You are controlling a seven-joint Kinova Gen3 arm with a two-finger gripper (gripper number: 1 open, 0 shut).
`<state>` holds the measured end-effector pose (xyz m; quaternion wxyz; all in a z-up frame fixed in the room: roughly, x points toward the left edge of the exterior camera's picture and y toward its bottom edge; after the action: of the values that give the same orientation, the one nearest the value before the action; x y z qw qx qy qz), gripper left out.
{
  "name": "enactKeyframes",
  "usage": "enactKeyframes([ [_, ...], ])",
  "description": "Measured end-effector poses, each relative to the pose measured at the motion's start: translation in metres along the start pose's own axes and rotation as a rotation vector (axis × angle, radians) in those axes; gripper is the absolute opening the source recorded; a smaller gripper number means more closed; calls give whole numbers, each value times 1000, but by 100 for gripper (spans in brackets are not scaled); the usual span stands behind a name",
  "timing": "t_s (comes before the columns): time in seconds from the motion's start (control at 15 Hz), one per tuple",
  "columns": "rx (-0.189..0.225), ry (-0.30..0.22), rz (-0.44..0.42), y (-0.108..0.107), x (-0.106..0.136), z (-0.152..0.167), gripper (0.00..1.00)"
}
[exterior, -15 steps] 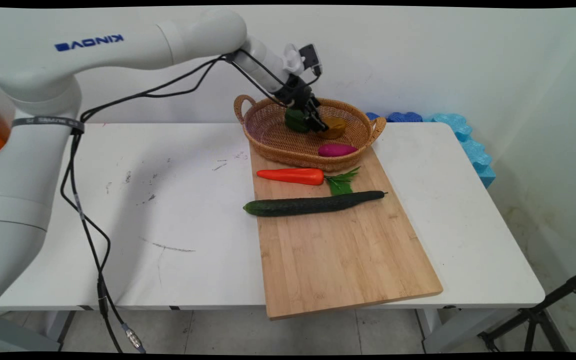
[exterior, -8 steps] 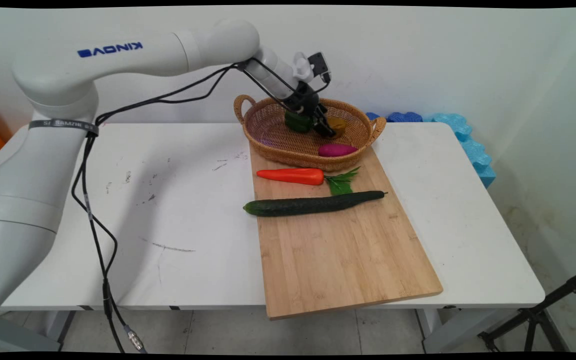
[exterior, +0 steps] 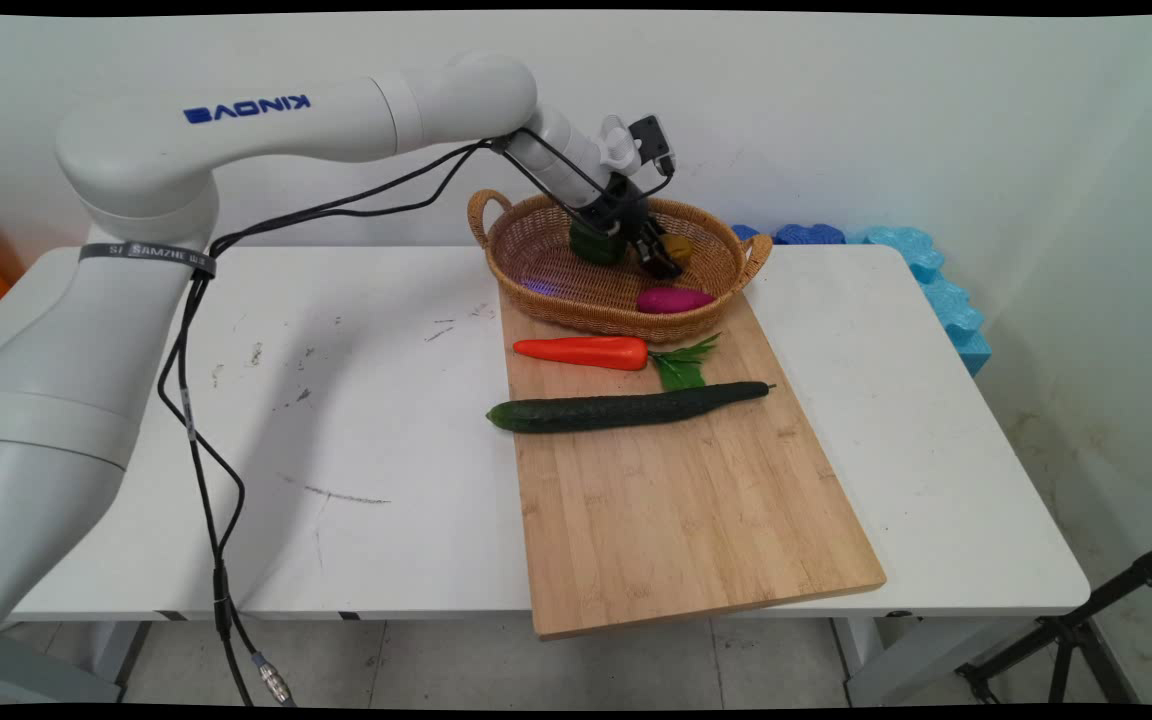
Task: Pick up the potato from the vegetable basket, then place the picked object on the cutting board
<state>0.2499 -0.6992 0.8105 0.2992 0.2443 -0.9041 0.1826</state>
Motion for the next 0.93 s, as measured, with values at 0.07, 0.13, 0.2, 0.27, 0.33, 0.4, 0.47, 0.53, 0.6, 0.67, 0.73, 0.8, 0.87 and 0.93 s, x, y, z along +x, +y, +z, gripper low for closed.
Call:
enactKeyframes([
  [0.07,2,-1,0,0,0,1,0],
  [0.13,4,-2,0,0,0,2,0],
  [0.2,8,-4,0,1,1,2,0],
  [0.27,11,-6,1,1,1,2,0],
  [0.33,13,-7,1,1,1,1,0],
  [0.4,15,-8,0,2,1,1,0],
  [0.47,17,-8,0,2,2,1,0],
  [0.53,18,-8,-1,2,3,0,0],
  [0.6,21,-7,-2,3,4,-2,0],
  [0.67,23,-6,-3,3,5,-4,0],
  [0.73,27,-4,-6,3,7,-7,0],
  [0.8,30,-2,-11,4,9,-11,0],
  [0.87,33,0,-20,4,11,-15,0],
  [0.93,37,2,-34,4,13,-21,0],
])
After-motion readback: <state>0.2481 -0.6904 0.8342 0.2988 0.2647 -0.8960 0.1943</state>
